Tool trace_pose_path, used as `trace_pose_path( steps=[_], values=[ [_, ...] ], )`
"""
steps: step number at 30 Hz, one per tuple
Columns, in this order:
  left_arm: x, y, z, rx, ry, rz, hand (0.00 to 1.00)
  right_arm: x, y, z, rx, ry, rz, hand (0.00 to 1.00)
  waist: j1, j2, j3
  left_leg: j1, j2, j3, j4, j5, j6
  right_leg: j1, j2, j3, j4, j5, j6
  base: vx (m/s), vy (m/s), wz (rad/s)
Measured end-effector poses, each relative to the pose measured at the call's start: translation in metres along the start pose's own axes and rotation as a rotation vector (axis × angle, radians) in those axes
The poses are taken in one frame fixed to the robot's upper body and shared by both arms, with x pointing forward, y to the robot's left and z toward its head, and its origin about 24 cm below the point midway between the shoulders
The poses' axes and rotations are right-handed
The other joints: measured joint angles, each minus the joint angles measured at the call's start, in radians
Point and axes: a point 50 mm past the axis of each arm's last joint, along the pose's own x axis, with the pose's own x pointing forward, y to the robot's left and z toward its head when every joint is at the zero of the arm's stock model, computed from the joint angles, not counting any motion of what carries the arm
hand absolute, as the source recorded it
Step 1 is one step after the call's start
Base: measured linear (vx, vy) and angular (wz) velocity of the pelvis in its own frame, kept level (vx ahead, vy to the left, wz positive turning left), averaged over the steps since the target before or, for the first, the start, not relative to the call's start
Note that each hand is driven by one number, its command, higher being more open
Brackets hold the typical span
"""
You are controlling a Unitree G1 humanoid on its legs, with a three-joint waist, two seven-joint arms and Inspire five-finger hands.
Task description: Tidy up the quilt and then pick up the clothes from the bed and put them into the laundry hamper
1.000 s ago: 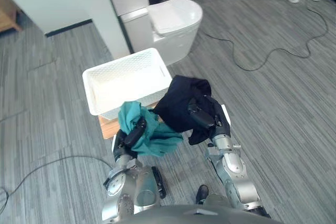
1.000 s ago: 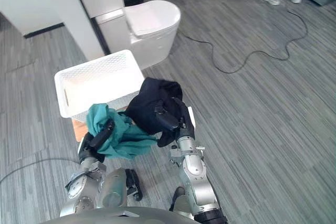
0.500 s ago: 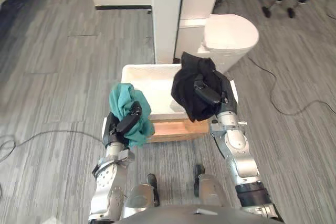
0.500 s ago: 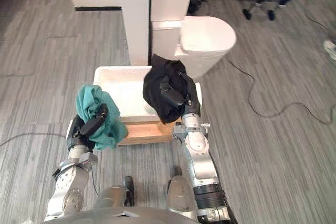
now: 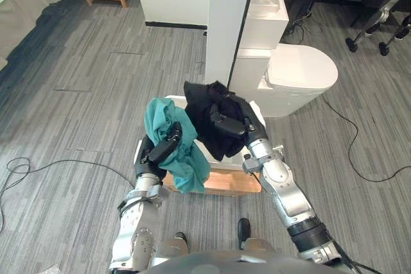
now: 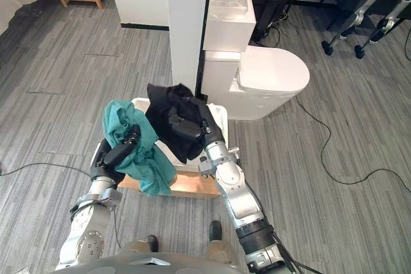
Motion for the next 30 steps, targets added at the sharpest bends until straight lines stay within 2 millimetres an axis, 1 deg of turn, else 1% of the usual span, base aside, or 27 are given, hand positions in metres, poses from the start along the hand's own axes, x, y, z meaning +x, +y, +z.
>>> trace_pose_path(
  steps=[1, 3, 4, 5, 6, 7, 8, 9, 10, 11, 12, 13, 14, 16, 17, 18, 19, 20, 22, 23, 25, 26, 27, 28, 29, 30],
  values=[
    [0.001, 0.002, 0.003, -0.009, -0.004, -0.014, 0.00, 0.001, -0.001, -0.008, -0.053, 0.035, 0.026, 0.00, 0.001, 0.003, -0.005, 0.001, -0.005, -0.013, -0.007, 0.004, 0.001, 0.006, -0.004, -0.016, 0.000, 0.000, 0.000, 0.00, 0.028, 0.29],
    [0.002, -0.001, 0.006, -0.037, -0.013, -0.051, 0.00, 0.003, -0.003, -0.020, -0.142, 0.092, 0.062, 0.00, 0.004, 0.005, -0.014, 0.000, -0.009, -0.030, -0.028, 0.020, 0.002, 0.006, -0.008, -0.031, -0.001, 0.008, -0.002, 0.00, 0.018, 0.28],
    [0.002, -0.003, 0.008, -0.042, -0.015, -0.068, 0.00, 0.004, -0.004, -0.023, -0.166, 0.106, 0.064, 1.00, 0.009, 0.005, -0.014, -0.003, -0.010, -0.033, -0.028, 0.024, -0.002, 0.005, -0.009, -0.034, -0.002, 0.012, -0.007, -0.02, 0.009, 0.18],
    [0.005, -0.006, 0.010, -0.054, -0.018, -0.100, 0.00, 0.005, -0.009, -0.030, -0.192, 0.143, 0.061, 1.00, 0.023, 0.005, -0.013, -0.010, -0.010, -0.037, -0.028, 0.034, -0.006, 0.006, -0.009, -0.044, -0.009, 0.022, -0.013, -0.05, 0.002, 0.22],
    [0.008, -0.012, 0.011, -0.075, -0.016, -0.141, 0.00, 0.009, -0.012, -0.035, -0.243, 0.170, 0.065, 1.00, 0.028, 0.005, -0.014, -0.021, -0.011, -0.043, -0.028, 0.039, -0.007, 0.006, -0.011, -0.048, -0.015, 0.027, -0.015, -0.05, 0.000, 0.26],
    [0.010, -0.013, 0.012, -0.082, -0.016, -0.156, 0.00, 0.011, -0.013, -0.037, -0.267, 0.183, 0.068, 1.00, 0.027, 0.005, -0.013, -0.027, -0.011, -0.048, -0.028, 0.041, -0.007, 0.005, -0.012, -0.052, -0.018, 0.028, -0.015, -0.08, -0.014, 0.35],
    [0.013, -0.019, 0.013, -0.085, -0.016, -0.191, 0.00, 0.016, -0.017, -0.042, -0.311, 0.213, 0.069, 1.00, 0.032, 0.005, -0.013, -0.041, -0.012, -0.060, -0.029, 0.049, -0.010, 0.005, -0.012, -0.070, -0.026, 0.034, -0.022, -0.06, -0.018, 0.25],
    [0.013, -0.020, 0.013, -0.087, -0.015, -0.195, 0.00, 0.017, -0.017, -0.042, -0.320, 0.215, 0.070, 1.00, 0.033, 0.006, -0.013, -0.043, -0.012, -0.061, -0.029, 0.050, -0.011, 0.005, -0.012, -0.071, -0.028, 0.035, -0.023, -0.09, -0.033, 0.22],
    [0.016, -0.024, 0.012, -0.112, -0.009, -0.216, 0.00, 0.022, -0.015, -0.044, -0.347, 0.232, 0.079, 1.00, 0.042, 0.006, -0.012, -0.054, -0.012, -0.065, -0.030, 0.057, -0.015, -0.001, -0.012, -0.076, -0.032, 0.037, -0.024, -0.09, -0.038, 0.09],
    [0.025, -0.028, 0.012, -0.100, -0.006, -0.237, 0.00, 0.029, -0.017, -0.045, -0.388, 0.248, 0.080, 1.00, 0.051, 0.008, -0.011, -0.066, -0.011, -0.066, -0.030, 0.067, -0.018, -0.012, -0.011, -0.078, -0.032, 0.039, -0.027, -0.13, -0.050, 0.11],
    [0.034, -0.031, 0.012, -0.094, -0.008, -0.246, 0.00, 0.036, -0.018, -0.044, -0.423, 0.258, 0.079, 1.00, 0.051, 0.008, -0.010, -0.078, -0.011, -0.068, -0.032, 0.076, -0.021, -0.022, -0.011, -0.080, -0.032, 0.041, -0.029, -0.12, -0.047, 0.09],
    [0.048, -0.035, 0.016, -0.078, -0.020, -0.245, 0.00, 0.047, -0.016, -0.039, -0.449, 0.259, 0.074, 1.00, 0.050, 0.009, -0.008, -0.092, -0.010, -0.070, -0.037, 0.087, -0.022, -0.035, -0.010, -0.083, -0.033, 0.042, -0.030, -0.11, -0.042, 0.08],
    [0.056, -0.037, 0.019, -0.071, -0.030, -0.237, 0.00, 0.051, -0.015, -0.036, -0.456, 0.255, 0.069, 1.00, 0.050, 0.010, -0.003, -0.092, -0.009, -0.071, -0.044, 0.095, -0.021, -0.037, -0.009, -0.083, -0.034, 0.042, -0.031, -0.12, -0.048, 0.05],
    [0.074, -0.038, 0.035, -0.065, -0.091, -0.173, 0.00, 0.064, -0.012, -0.021, -0.489, 0.201, 0.055, 1.00, 0.041, 0.012, 0.003, -0.094, -0.004, -0.072, -0.066, 0.114, -0.022, -0.051, -0.003, -0.080, -0.034, 0.043, -0.032, -0.16, -0.069, -0.02],
    [0.077, -0.036, 0.040, -0.066, -0.110, -0.156, 0.00, 0.067, -0.012, -0.017, -0.492, 0.189, 0.050, 1.00, 0.036, 0.012, 0.005, -0.097, -0.003, -0.072, -0.066, 0.115, -0.021, -0.052, -0.002, -0.079, -0.035, 0.043, -0.032, -0.16, -0.066, -0.03],
    [0.081, -0.033, 0.051, -0.063, -0.157, -0.106, 0.00, 0.071, -0.013, -0.010, -0.499, 0.169, 0.037, 1.00, 0.023, 0.011, 0.007, -0.100, -0.002, -0.072, -0.066, 0.120, -0.020, -0.054, -0.001, -0.075, -0.035, 0.043, -0.033, -0.13, -0.045, -0.02],
    [0.083, -0.029, 0.060, -0.051, -0.207, -0.067, 0.00, 0.073, -0.015, -0.004, -0.498, 0.153, 0.019, 1.00, 0.016, 0.009, 0.008, -0.101, 0.000, -0.068, -0.066, 0.122, -0.021, -0.057, 0.001, -0.068, -0.036, 0.043, -0.033, -0.16, -0.053, -0.05],
    [0.084, -0.027, 0.065, -0.050, -0.231, -0.049, 0.00, 0.074, -0.017, 0.000, -0.495, 0.143, 0.007, 1.00, 0.015, 0.007, 0.009, -0.102, 0.001, -0.064, -0.066, 0.122, -0.021, -0.058, 0.002, -0.064, -0.036, 0.042, -0.034, -0.13, -0.044, -0.10],
    [0.083, -0.017, 0.080, -0.027, -0.312, 0.015, 0.00, 0.077, -0.024, 0.016, -0.481, 0.089, -0.043, 1.00, 0.006, -0.004, 0.016, -0.101, 0.003, -0.050, -0.077, 0.123, -0.027, -0.059, 0.005, -0.046, -0.048, 0.038, -0.040, -0.12, -0.048, -0.12],
    [0.082, -0.014, 0.083, -0.021, -0.327, 0.030, 0.00, 0.077, -0.025, 0.022, -0.473, 0.066, -0.057, 1.00, 0.005, -0.008, 0.018, -0.098, 0.005, -0.045, -0.081, 0.125, -0.031, -0.060, 0.008, -0.041, -0.051, 0.037, -0.042, -0.10, -0.068, -0.12],
    [0.079, -0.002, 0.091, 0.020, -0.359, 0.088, 0.00, 0.077, -0.033, 0.046, -0.445, -0.034, -0.114, 1.00, -0.002, -0.014, 0.022, -0.089, 0.022, -0.035, -0.086, 0.133, -0.039, -0.061, 0.025, -0.033, -0.051, 0.038, -0.052, -0.06, -0.086, -0.14],
    [0.078, 0.000, 0.092, 0.023, -0.365, 0.100, 0.00, 0.076, -0.035, 0.053, -0.438, -0.062, -0.131, 1.00, -0.003, -0.015, 0.023, -0.086, 0.027, -0.030, -0.087, 0.136, -0.039, -0.061, 0.031, -0.027, -0.051, 0.038, -0.054, -0.03, -0.085, -0.20],
    [0.076, 0.003, 0.095, 0.067, -0.376, 0.123, 0.00, 0.074, -0.041, 0.066, -0.427, -0.116, -0.174, 1.00, -0.005, -0.019, 0.025, -0.082, 0.033, -0.024, -0.089, 0.137, -0.041, -0.061, 0.036, -0.023, -0.051, 0.038, -0.057, -0.01, -0.070, -0.16],
    [0.075, 0.004, 0.096, 0.092, -0.381, 0.131, 0.00, 0.070, -0.047, 0.075, -0.420, -0.154, -0.208, 1.00, -0.007, -0.019, 0.025, -0.078, 0.036, -0.021, -0.092, 0.137, -0.042, -0.061, 0.039, -0.026, -0.051, 0.039, -0.058, 0.00, -0.064, -0.15],
    [0.070, 0.003, 0.097, 0.121, -0.389, 0.131, 0.00, 0.063, -0.056, 0.082, -0.421, -0.191, -0.251, 1.00, -0.009, -0.020, 0.025, -0.070, 0.038, -0.016, -0.100, 0.138, -0.043, -0.059, 0.040, -0.023, -0.051, 0.039, -0.058, 0.02, -0.033, -0.09],
    [0.067, 0.003, 0.098, 0.140, -0.395, 0.130, 0.00, 0.059, -0.060, 0.085, -0.423, -0.204, -0.270, 1.00, -0.013, -0.021, 0.024, -0.069, 0.038, -0.013, -0.100, 0.137, -0.043, -0.058, 0.040, -0.021, -0.051, 0.039, -0.058, 0.03, -0.011, -0.10]
  ],
)
